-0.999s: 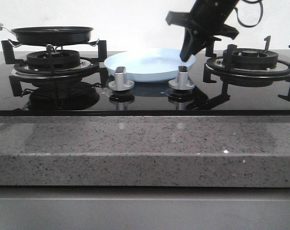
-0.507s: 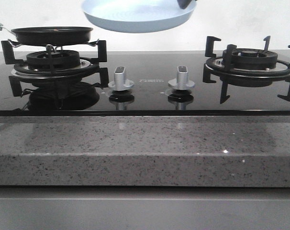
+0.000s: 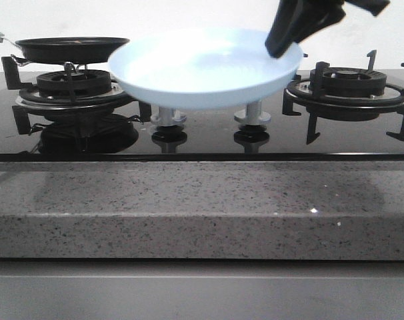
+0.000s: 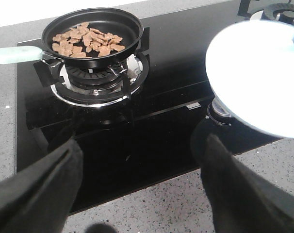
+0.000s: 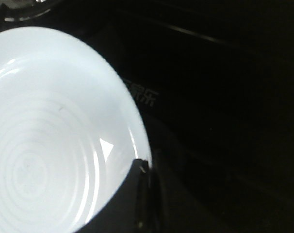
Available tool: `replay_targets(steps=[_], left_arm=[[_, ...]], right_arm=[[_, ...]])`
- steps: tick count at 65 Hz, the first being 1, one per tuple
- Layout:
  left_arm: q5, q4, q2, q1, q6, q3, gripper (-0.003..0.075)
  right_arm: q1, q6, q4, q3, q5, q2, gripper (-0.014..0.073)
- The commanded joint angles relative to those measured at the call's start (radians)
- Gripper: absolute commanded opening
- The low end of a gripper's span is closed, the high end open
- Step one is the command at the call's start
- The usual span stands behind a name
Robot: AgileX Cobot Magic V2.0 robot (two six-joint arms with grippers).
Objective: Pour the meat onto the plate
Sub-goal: 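Lift the blue plate with the right gripper and hold it above the stove, then grasp the pale green handle of the black frying pan with the left gripper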
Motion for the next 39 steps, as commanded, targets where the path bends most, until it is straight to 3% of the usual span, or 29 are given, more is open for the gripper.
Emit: replay_targets(steps=[1, 39], left_arm=[[-0.079, -0.016, 0.006, -0.007, 0.0, -0.026, 0.051], [-0.069, -0.016, 0.006, -0.007, 0.0, -0.023, 0.0511]], right_arm=[[0.002, -0.011, 0.032, 0.002, -0.075, -0.048, -0.0118], [0.002, -0.011, 0.032, 0.032, -0.126, -0.008, -0.0118]])
